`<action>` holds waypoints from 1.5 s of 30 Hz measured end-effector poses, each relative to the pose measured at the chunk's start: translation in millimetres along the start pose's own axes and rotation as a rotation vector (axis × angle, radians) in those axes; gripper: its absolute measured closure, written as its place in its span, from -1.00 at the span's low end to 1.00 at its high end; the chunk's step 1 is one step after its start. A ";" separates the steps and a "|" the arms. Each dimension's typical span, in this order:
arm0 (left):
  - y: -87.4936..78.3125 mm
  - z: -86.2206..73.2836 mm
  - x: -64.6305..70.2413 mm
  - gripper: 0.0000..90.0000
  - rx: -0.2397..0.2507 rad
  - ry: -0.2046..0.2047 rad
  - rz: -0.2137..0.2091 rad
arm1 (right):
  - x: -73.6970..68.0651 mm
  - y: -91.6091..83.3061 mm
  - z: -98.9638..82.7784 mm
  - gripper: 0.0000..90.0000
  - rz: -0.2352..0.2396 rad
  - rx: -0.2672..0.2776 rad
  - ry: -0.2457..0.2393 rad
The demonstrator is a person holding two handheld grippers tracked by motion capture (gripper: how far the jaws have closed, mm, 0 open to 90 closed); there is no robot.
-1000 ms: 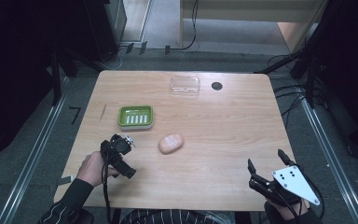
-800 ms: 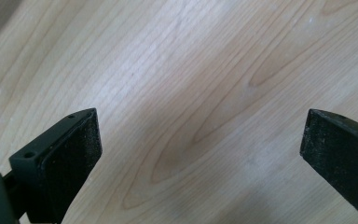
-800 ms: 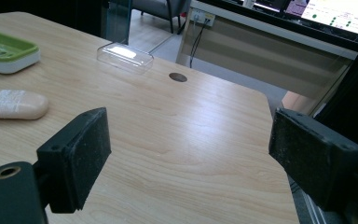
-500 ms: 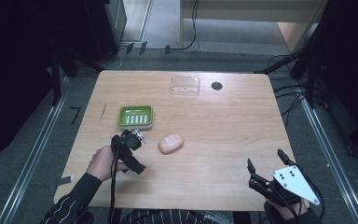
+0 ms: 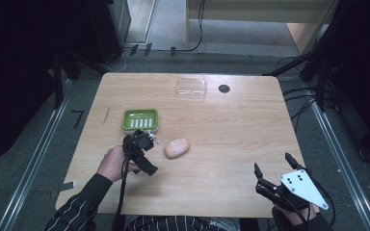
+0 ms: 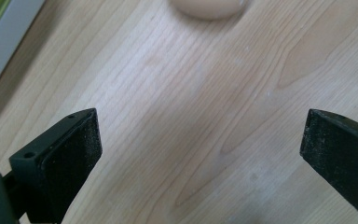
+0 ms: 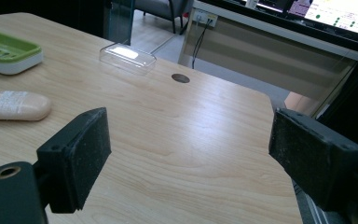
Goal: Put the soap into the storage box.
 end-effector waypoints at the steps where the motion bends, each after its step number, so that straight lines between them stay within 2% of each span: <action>1: 0.2 2.5 0.2 -1.00 0.006 0.000 0.003 | 0.0 0.0 -0.1 -0.70 0.000 0.000 0.001; 9: 2.0 22.3 4.4 -1.00 0.022 0.030 -0.018 | 0.7 -1.1 -0.7 -0.70 0.000 -0.001 0.007; 13: 3.1 31.7 5.0 -1.00 0.015 0.050 -0.022 | 1.4 -2.1 -1.1 -0.70 -0.004 0.000 0.005; 24: 10.9 58.5 7.7 -1.00 0.018 0.068 -0.052 | 1.8 -3.2 -1.5 -0.70 -0.004 -0.001 0.006; 26: 13.7 63.7 9.0 -1.00 0.025 0.059 -0.060 | 1.6 -2.8 -1.5 -0.70 -0.005 -0.004 0.003; 29: 18.3 71.0 9.6 -1.00 0.015 0.078 -0.062 | 1.1 -3.0 -1.4 -0.70 -0.003 -0.005 0.004; 36: 26.1 79.8 11.1 -1.00 0.016 0.067 -0.081 | 1.6 -3.1 -1.6 -0.70 -0.003 -0.003 0.007; 45: 36.0 91.9 11.8 -1.00 0.005 0.081 -0.077 | 1.2 -3.0 -1.1 -0.70 -0.004 0.000 0.003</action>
Point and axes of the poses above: each handheld gripper's, and its own axes: y roughly forward along the jaws, z roughly out of its top, x roughly to its right, the point moved 7 cm from there along y, roughly forward along the jaws
